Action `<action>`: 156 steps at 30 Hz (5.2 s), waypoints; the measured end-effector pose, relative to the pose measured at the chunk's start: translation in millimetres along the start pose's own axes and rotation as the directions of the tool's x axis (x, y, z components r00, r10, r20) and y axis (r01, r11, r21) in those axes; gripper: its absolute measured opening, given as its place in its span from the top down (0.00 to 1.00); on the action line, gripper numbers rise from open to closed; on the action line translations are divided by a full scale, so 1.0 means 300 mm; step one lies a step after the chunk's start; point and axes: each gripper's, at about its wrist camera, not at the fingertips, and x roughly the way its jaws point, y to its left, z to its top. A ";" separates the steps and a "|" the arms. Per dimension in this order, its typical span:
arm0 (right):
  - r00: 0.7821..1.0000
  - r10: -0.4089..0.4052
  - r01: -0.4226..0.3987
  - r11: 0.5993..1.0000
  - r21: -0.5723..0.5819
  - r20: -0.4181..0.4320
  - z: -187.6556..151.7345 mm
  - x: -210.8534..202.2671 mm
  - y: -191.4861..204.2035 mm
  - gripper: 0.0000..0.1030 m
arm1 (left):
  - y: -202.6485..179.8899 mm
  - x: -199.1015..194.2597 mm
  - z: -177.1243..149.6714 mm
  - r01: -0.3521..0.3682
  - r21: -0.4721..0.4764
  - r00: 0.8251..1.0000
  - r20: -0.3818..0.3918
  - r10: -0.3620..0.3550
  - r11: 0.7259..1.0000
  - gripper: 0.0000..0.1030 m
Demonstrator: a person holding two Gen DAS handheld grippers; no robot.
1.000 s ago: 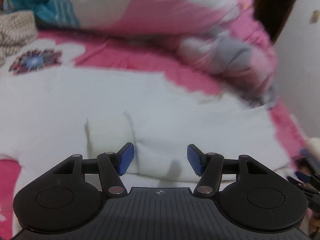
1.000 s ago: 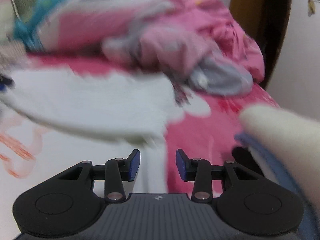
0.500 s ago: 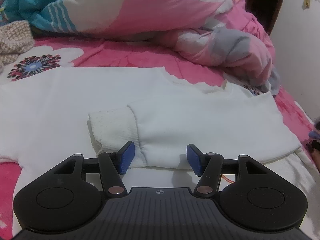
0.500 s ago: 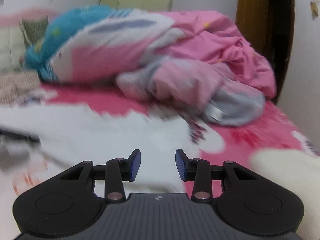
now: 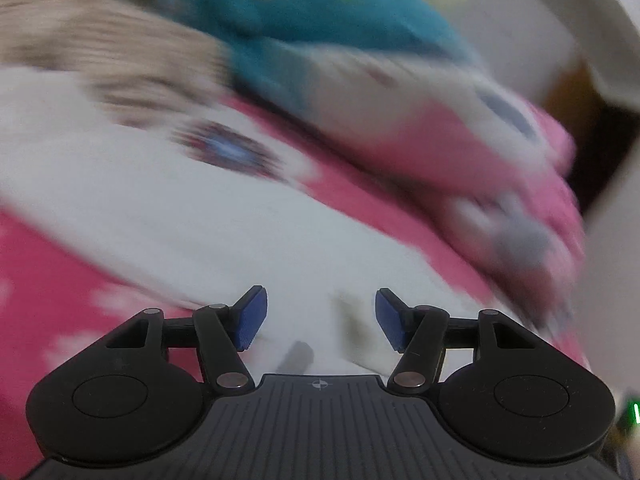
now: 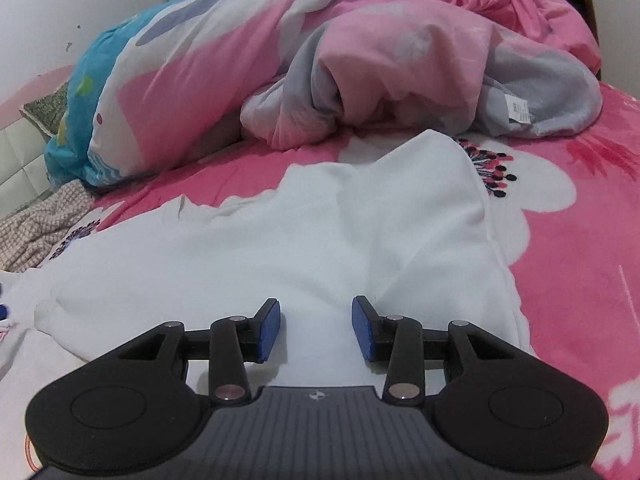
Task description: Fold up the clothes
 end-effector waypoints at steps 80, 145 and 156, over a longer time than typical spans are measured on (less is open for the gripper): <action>0.996 -0.081 0.058 0.870 -0.490 -0.027 0.028 0.103 0.559 0.58 | -0.021 0.125 -0.148 0.045 0.090 0.995 -0.093 -0.037 0.995 0.58; 0.967 0.252 -0.232 0.928 -0.290 0.032 0.195 0.149 0.650 0.58 | -0.003 0.097 -0.143 -0.080 0.102 0.995 -0.058 0.087 0.992 0.65; 0.960 0.228 -0.262 0.936 -0.235 -0.161 0.151 0.428 0.877 0.64 | 0.008 0.095 -0.128 -0.045 0.091 0.995 -0.089 0.053 0.995 0.63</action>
